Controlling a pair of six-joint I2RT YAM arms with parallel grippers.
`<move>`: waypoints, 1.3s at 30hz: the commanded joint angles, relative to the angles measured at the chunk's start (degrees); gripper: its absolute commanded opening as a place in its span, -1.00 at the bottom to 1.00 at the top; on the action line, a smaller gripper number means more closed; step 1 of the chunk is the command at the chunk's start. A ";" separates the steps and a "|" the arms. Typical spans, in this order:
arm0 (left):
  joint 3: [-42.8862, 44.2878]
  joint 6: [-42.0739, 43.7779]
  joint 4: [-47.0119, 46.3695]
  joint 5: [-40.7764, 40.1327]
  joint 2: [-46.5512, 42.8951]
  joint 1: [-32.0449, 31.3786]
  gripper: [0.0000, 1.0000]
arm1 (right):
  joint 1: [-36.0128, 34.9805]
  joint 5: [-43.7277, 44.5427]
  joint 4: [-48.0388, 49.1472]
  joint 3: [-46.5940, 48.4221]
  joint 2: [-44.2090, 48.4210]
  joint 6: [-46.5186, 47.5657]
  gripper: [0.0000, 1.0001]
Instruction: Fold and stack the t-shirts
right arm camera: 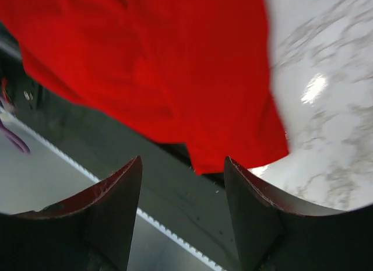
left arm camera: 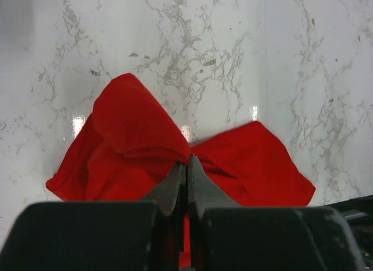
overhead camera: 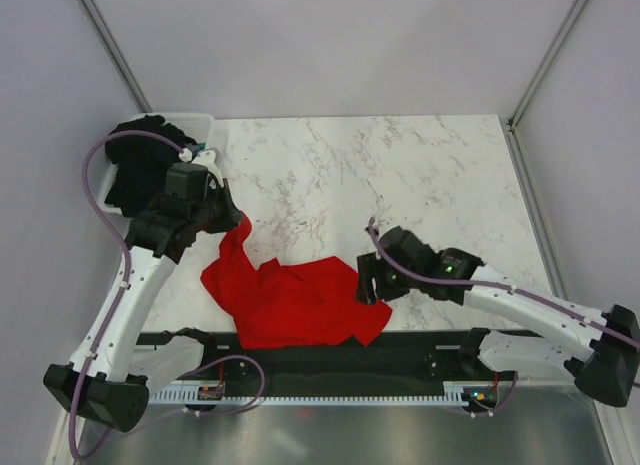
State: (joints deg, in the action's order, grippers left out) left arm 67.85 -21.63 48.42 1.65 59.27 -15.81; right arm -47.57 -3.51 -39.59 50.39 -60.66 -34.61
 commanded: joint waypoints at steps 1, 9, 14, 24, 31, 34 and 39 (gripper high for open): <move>-3.16 3.61 -4.74 -0.51 -1.96 0.43 -0.96 | -10.41 2.44 9.35 -4.68 -3.66 -10.19 0.31; -12.39 5.28 -8.87 -2.43 -7.57 0.43 -0.96 | -18.70 11.06 8.57 -0.56 -21.76 -10.57 0.17; -15.29 5.72 -10.19 -4.72 -10.75 0.52 -0.96 | -18.70 14.22 6.37 3.56 -29.15 -8.28 -0.15; -15.74 5.72 -10.63 -7.01 -12.24 0.43 -0.96 | -7.91 20.82 1.63 7.09 -32.17 -1.61 -1.00; -16.17 4.84 -10.72 -8.15 -13.39 0.43 -0.96 | 17.23 21.44 -2.33 27.68 -33.01 11.75 -1.00; -16.26 4.75 -10.72 -8.24 -13.30 0.43 -0.96 | 20.32 18.81 -3.47 37.03 -39.60 14.91 -1.00; -16.35 4.84 -10.72 -8.24 -12.95 0.43 -0.96 | 11.65 10.01 -5.76 36.65 -39.20 13.44 0.26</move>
State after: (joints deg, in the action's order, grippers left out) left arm 51.88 -18.31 40.07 -5.63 46.50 -15.70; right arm -28.23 12.29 -40.45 91.13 -100.53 -22.85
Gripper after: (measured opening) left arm 0.032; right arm 0.569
